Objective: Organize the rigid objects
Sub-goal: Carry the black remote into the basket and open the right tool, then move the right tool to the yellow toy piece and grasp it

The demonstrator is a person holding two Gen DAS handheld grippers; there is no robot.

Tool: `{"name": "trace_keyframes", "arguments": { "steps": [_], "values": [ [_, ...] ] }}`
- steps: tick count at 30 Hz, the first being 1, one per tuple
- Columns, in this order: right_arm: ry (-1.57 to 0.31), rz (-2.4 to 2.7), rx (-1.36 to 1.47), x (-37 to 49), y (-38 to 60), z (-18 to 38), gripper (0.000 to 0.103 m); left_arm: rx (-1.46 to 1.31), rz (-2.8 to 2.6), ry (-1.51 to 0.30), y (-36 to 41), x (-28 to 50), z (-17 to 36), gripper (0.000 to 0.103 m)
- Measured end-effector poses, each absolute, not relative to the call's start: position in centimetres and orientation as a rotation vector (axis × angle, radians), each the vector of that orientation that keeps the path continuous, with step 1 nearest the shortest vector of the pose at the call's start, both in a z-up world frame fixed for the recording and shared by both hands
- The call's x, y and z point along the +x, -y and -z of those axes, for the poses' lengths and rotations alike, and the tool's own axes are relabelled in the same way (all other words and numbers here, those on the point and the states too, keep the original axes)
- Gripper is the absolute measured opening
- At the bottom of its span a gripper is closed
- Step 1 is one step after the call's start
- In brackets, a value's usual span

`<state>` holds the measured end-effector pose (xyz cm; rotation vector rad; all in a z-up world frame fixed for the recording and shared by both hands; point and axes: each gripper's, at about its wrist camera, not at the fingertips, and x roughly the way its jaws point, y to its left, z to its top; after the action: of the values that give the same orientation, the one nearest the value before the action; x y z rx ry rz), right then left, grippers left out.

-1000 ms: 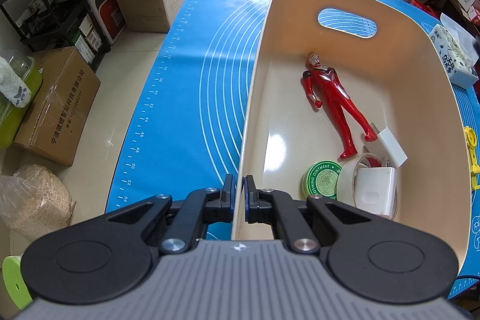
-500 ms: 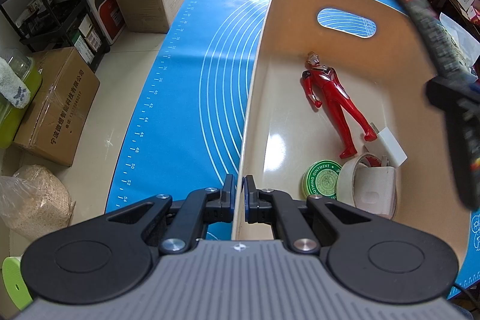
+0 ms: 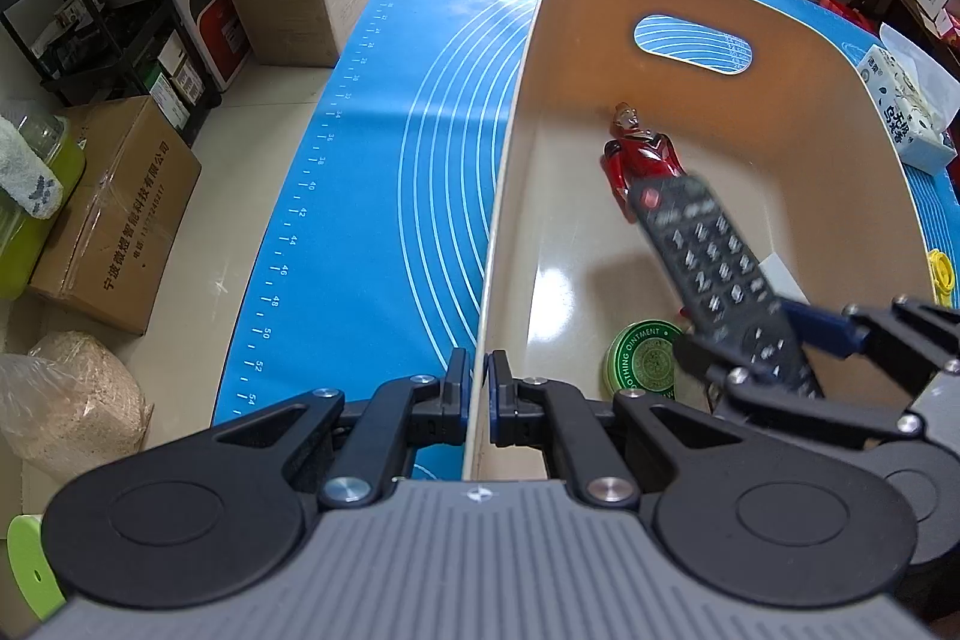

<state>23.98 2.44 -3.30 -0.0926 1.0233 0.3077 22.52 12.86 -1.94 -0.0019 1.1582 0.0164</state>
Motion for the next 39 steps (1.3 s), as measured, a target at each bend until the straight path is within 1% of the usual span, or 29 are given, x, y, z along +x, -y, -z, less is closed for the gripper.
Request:
{"name": "trace_keyframes", "arguments": {
  "steps": [2,3,6,13,17,19,20,23,26,30,35,39],
  "values": [
    [-1.039,-0.316,-0.074,23.8,-2.1,3.3,0.055,-0.003,-0.016,-1.158,-12.9,22.5,1.9,0.007],
    [-1.04,-0.312,-0.07,23.8,-2.0,3.2,0.06,-0.002,-0.016,-1.158,-12.9,22.5,1.9,0.007],
    [-1.006,-0.323,-0.06,23.2,-1.3,2.5,0.069,-0.001,-0.016,-1.158,-12.9,22.5,1.9,0.007],
    [-0.899,-0.335,-0.001,21.7,1.0,-0.6,0.082,0.0,-0.016,-1.158,-12.9,22.5,1.9,0.007],
    [-0.835,-0.299,0.027,21.2,3.3,-2.7,0.084,-0.002,-0.017,-1.158,-13.1,22.5,2.0,0.007],
    [-0.806,-0.268,0.037,21.0,4.9,-3.6,0.09,-0.001,-0.017,-1.159,-13.1,22.5,1.9,0.007],
    [-0.791,-0.247,0.038,20.9,5.8,-4.1,0.091,0.0,-0.017,-1.158,-13.1,22.5,1.9,0.007],
    [-0.768,-0.175,0.046,20.8,8.6,-4.5,0.091,-0.002,-0.017,-1.159,-13.1,22.5,2.0,0.007],
    [-0.768,-0.093,0.102,20.9,11.9,-4.1,0.091,0.001,-0.018,-1.158,-13.1,22.5,1.9,0.007],
    [-0.774,0.016,0.146,20.8,15.9,-2.2,0.096,0.0,-0.017,-1.158,-13.1,22.5,2.0,0.007],
    [-0.778,0.121,0.116,21.1,19.3,1.1,0.097,0.001,-0.018,-1.159,-13.1,22.5,1.9,0.007],
    [-0.837,0.171,0.102,21.7,21.3,4.0,0.097,0.001,-0.018,-1.159,-13.1,22.5,1.9,0.008]
  ]
}}
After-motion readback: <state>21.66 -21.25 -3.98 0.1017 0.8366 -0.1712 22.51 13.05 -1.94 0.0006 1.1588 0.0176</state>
